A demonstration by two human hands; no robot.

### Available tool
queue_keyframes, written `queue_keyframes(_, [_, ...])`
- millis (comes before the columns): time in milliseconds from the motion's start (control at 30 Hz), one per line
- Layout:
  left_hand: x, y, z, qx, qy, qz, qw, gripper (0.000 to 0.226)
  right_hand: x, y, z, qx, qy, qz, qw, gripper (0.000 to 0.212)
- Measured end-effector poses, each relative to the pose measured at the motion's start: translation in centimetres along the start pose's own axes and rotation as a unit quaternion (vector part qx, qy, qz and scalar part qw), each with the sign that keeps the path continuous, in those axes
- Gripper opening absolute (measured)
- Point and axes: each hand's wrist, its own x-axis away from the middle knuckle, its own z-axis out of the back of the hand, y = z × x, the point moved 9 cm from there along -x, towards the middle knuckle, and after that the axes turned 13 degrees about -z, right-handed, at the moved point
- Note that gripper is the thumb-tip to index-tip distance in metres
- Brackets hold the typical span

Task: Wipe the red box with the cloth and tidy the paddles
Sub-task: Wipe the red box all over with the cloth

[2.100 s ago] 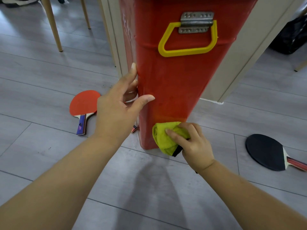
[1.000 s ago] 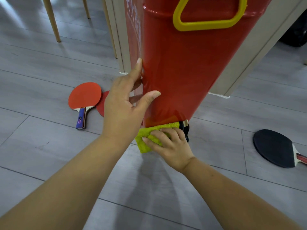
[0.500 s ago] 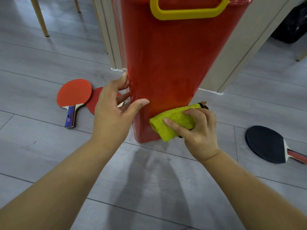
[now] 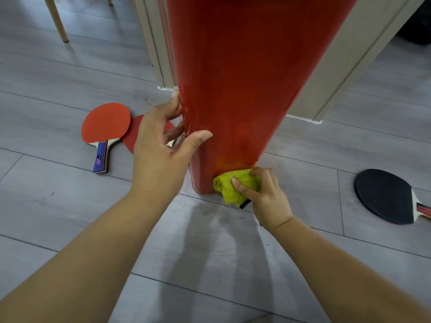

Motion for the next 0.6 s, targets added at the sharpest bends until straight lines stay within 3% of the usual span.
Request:
queue_keyframes(67, [-0.1, 0.0, 0.1, 0.0, -0.003, -0.001, 1.0, 0.052, 0.2, -0.7, 0.0, 0.013, 0.011, 0.018, 1.0, 0.053])
queue_keyframes(167, [-0.2, 0.1, 0.2, -0.002, -0.006, -0.004, 1.0, 0.051, 0.4, -0.9, 0.1, 0.041, 0.003, -0.023, 0.999, 0.043])
queue_keyframes(233, [-0.3, 0.1, 0.3, -0.005, -0.009, -0.008, 1.0, 0.052, 0.4, -1.4, 0.9, -0.009, 0.013, -0.036, 0.999, 0.034])
queue_keyframes(333, [-0.5, 0.0, 0.2, 0.004, -0.017, -0.001, 1.0, 0.052, 0.8, -4.1, 2.0, -0.027, 0.06, 0.043, 0.997, 0.029])
queue_keyframes(400, [-0.6, 0.1, 0.2, 0.0, -0.021, -0.008, 1.0, 0.052, 0.5, -6.1, 2.7, -0.044, 0.104, 0.056, 0.992, 0.04])
queue_keyframes(467, [-0.6, 0.1, 0.3, -0.008, -0.024, -0.013, 1.0, 0.054, 0.5, -8.3, 3.3, -0.038, 0.143, 0.077, 0.986, 0.037])
queue_keyframes(600, [-0.6, 0.0, 0.5, -0.018, -0.023, -0.025, 0.999, 0.054, 0.9, -8.7, 0.5, 0.0, 0.149, 0.138, 0.979, 0.029])
